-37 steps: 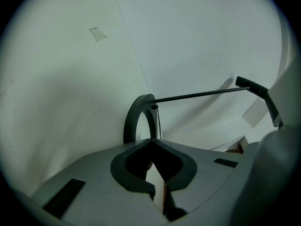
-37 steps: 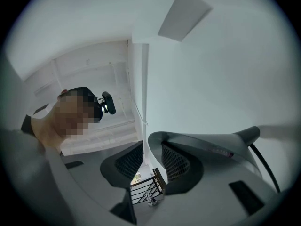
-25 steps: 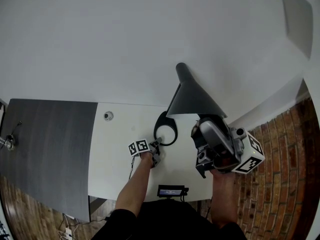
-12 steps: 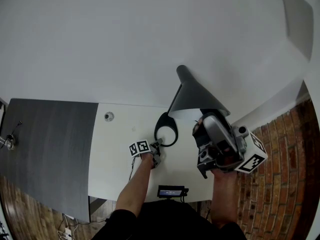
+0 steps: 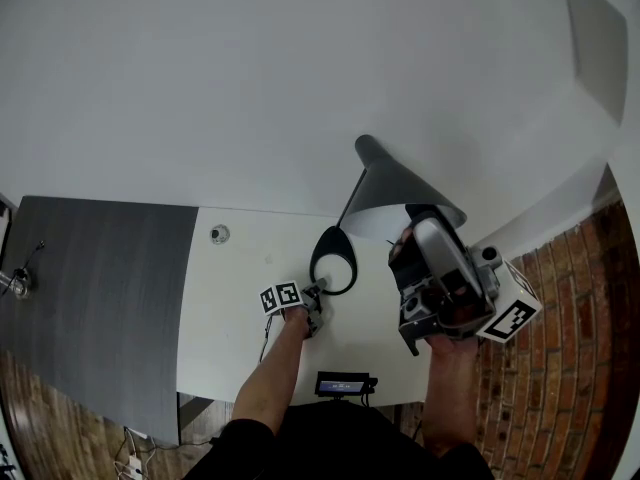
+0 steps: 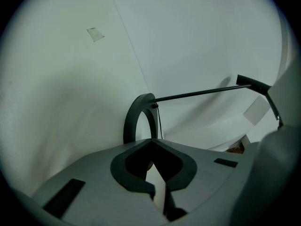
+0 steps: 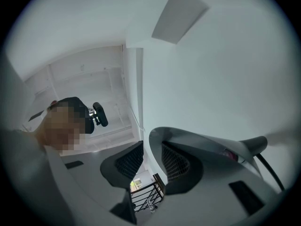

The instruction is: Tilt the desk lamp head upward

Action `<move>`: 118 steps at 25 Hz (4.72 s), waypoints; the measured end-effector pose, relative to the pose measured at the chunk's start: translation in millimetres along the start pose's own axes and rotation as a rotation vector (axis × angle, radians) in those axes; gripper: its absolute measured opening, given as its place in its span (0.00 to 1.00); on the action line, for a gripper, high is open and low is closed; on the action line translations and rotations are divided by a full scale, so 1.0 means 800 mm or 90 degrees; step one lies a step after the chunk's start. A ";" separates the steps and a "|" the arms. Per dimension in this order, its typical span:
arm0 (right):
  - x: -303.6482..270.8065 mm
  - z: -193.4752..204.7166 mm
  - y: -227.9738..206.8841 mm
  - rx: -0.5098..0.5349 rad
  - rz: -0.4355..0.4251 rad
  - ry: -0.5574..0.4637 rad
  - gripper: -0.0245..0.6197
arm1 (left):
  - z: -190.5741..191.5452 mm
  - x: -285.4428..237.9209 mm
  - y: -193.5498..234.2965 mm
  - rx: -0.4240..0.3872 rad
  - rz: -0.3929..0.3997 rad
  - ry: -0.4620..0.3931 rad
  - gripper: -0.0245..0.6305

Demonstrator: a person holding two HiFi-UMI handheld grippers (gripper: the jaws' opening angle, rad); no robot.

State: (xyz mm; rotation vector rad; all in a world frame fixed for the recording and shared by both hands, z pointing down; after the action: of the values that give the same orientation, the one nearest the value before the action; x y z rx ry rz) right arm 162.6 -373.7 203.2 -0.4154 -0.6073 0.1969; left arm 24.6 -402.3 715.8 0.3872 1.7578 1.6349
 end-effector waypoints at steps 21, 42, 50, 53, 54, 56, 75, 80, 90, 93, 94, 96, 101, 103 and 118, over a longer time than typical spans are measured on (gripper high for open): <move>-0.015 -0.021 -0.004 -0.004 0.007 -0.022 0.24 | 0.002 0.000 -0.003 -0.006 -0.009 -0.003 0.06; -0.016 -0.021 -0.001 0.001 0.023 -0.026 0.24 | 0.001 -0.001 -0.009 -0.036 -0.020 -0.006 0.06; -0.018 -0.020 0.000 0.007 0.020 -0.019 0.24 | 0.001 -0.004 -0.013 -0.068 -0.034 0.007 0.06; -0.019 -0.020 0.001 0.008 0.017 -0.017 0.24 | 0.001 -0.005 -0.014 -0.074 -0.036 0.013 0.06; -0.018 -0.020 0.001 0.007 0.016 -0.018 0.24 | 0.001 -0.006 -0.014 -0.076 -0.039 0.018 0.06; -0.018 -0.020 0.000 0.005 0.013 -0.021 0.24 | 0.002 -0.007 -0.013 -0.074 -0.047 0.026 0.06; -0.025 -0.025 0.005 0.000 0.012 -0.019 0.24 | 0.003 -0.009 -0.014 -0.100 -0.071 0.046 0.06; -0.029 -0.026 0.009 -0.007 0.014 -0.020 0.24 | 0.002 -0.007 -0.012 -0.100 -0.073 0.048 0.06; -0.034 -0.030 0.019 -0.007 -0.004 -0.049 0.21 | 0.002 -0.010 -0.004 -0.090 -0.070 0.056 0.06; -0.042 -0.045 0.048 0.055 -0.023 -0.053 0.17 | -0.002 -0.005 -0.001 -0.076 -0.068 0.036 0.06; -0.038 -0.049 0.058 0.069 -0.021 -0.044 0.17 | 0.000 -0.004 -0.002 -0.073 -0.065 0.027 0.06; -0.016 -0.045 0.071 0.076 -0.008 -0.029 0.17 | 0.005 0.000 -0.004 -0.068 -0.057 0.018 0.06; 0.046 0.006 0.056 0.065 0.121 0.020 0.17 | 0.013 0.025 0.010 -0.008 0.000 -0.010 0.06; 0.064 0.032 0.047 0.053 0.182 0.050 0.17 | 0.019 0.038 0.016 0.008 0.018 -0.013 0.06; 0.117 0.121 0.108 0.004 0.293 0.085 0.17 | 0.064 0.155 -0.104 -0.056 0.274 -0.016 0.06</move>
State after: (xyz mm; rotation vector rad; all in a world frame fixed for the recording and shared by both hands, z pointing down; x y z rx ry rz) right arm 175.8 -237.1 285.7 -0.5552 -0.3723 0.6054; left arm -10.7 -297.8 602.9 0.7825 1.6545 1.9838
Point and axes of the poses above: the fingertips, and each gripper's own axes: x backward along the fingers, y to its left, z out of its underside, the point moved 8 cm from there along x, backward along the fingers, and after that the axes turned 5 degrees about x, right-handed, at the moved point
